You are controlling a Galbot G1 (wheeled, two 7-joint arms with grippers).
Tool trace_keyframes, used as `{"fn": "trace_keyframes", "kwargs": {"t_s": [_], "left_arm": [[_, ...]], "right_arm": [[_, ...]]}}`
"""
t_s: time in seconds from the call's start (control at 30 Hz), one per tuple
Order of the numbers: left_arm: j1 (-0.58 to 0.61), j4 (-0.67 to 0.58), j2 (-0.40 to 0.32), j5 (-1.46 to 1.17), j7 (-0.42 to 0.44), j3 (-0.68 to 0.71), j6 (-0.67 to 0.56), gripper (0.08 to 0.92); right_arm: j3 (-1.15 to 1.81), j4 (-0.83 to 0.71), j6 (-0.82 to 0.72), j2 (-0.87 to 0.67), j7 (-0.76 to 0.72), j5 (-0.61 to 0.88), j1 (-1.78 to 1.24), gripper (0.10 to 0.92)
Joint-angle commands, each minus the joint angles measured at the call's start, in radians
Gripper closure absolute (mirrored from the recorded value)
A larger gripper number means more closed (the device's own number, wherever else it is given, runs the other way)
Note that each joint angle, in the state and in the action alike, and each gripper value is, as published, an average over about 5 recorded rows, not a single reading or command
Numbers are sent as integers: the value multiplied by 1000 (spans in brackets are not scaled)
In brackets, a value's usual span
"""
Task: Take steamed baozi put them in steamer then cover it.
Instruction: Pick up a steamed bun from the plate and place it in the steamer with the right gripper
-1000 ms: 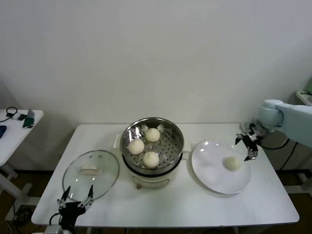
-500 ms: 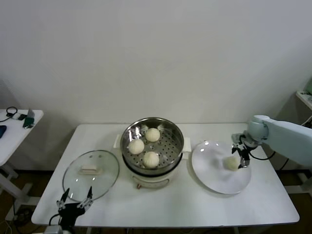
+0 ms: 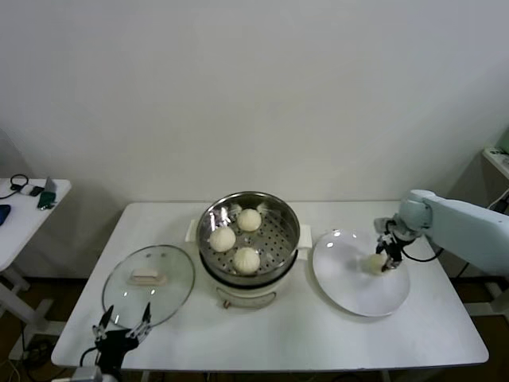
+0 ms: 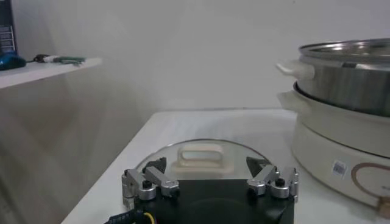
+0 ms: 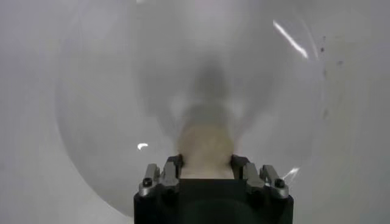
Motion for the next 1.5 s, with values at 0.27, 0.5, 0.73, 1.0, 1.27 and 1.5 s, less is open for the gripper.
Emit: {"fn": "trace_keyframes", "kwargs": {"t_s": [0.27,0.5,0.73,1.0,1.27,1.5], "left_arm": [[0,-19,14,-10,0,6,2,177],[-1,-21,23,-23,-1,6,1,177],[0,-22,32,-38,-1,-4,3,177],[1,-29,30,-49,1,-16,4,177],[-1,-26,24,-49,0,-18,5,177],[-1,-23,23,-49,0,-22,4,177]], "right_arm": [[-399,283,-34,146,-90,488,844,482],[-242,414,-164,273,-4,620,849,482],[-177,513,-260,365,122,615,666,481],[-201,444,-277,410,181,447,463,480],[-190,378,-286,414,206,341,322,482],[-173,360,-292,422,211,321,269,482]]}}
